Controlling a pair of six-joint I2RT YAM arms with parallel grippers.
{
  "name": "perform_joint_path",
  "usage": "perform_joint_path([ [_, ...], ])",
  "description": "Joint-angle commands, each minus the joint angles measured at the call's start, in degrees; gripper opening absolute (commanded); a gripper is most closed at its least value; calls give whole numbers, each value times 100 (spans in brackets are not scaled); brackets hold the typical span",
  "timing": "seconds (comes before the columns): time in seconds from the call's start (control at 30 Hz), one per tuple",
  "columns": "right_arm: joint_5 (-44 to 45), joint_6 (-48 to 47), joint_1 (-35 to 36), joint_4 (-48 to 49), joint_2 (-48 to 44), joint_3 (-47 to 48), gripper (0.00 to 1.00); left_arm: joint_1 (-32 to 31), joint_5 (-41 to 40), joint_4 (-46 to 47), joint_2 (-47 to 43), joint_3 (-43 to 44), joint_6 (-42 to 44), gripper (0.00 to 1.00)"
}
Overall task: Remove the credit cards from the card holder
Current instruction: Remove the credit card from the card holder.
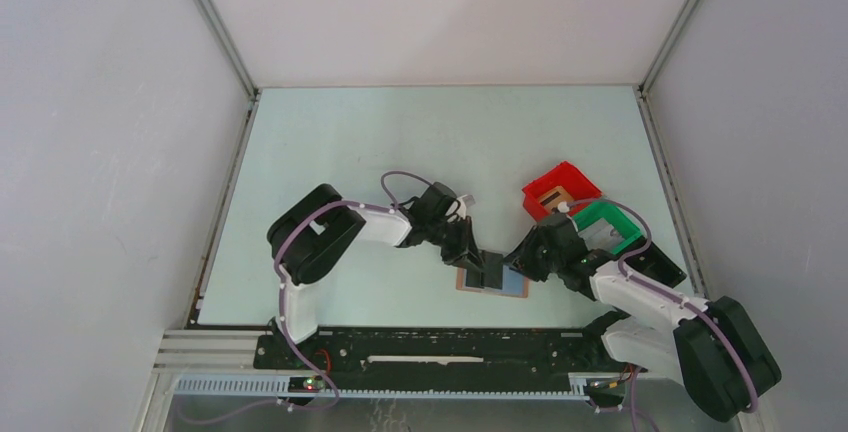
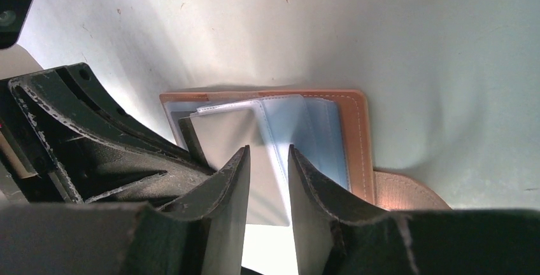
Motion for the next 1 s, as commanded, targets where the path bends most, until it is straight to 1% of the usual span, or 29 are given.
perform_joint_path([
  [0.0, 332, -65, 23, -559, 303, -269, 38, 133, -146, -183, -245, -290, 179, 5],
  [0.07, 316, -75, 23, -539, 327, -263, 38, 134, -125, -103, -269, -342, 167, 14],
  [0.13, 298, -81, 23, -529, 341, -251, 38, 132, -111, 3, -291, -374, 135, 17],
  [0.17, 296, -81, 23, -529, 338, -246, 38, 129, -107, 47, -309, -384, 117, 16],
  [0.2, 296, -94, 28, -529, 337, -242, 38, 132, -106, 84, -312, -393, 101, 13],
  [0.3, 296, -90, 25, -537, 316, -234, 38, 136, -89, 155, -295, -392, 33, 2],
  [0.33, 297, -91, 23, -537, 309, -233, 38, 137, -84, 175, -293, -388, 19, 0],
  [0.57, 304, -84, 23, -542, 306, -233, 38, 135, -14, 402, -294, -435, -100, 0],
  [0.6, 304, -83, 24, -541, 307, -233, 38, 137, -10, 410, -280, -433, -116, 3],
  [0.73, 289, -73, 28, -546, 274, -233, 38, 135, -38, 407, -281, -469, -140, 29],
  [0.77, 283, -66, 24, -561, 253, -233, 38, 131, -44, 403, -277, -481, -142, 34],
  [0.83, 249, -58, 30, -603, 113, -218, 38, 136, -40, 410, -259, -484, -142, 36],
  [0.97, 303, -13, 24, -785, -458, -198, 38, 136, -20, 454, -232, -484, -166, 34],
])
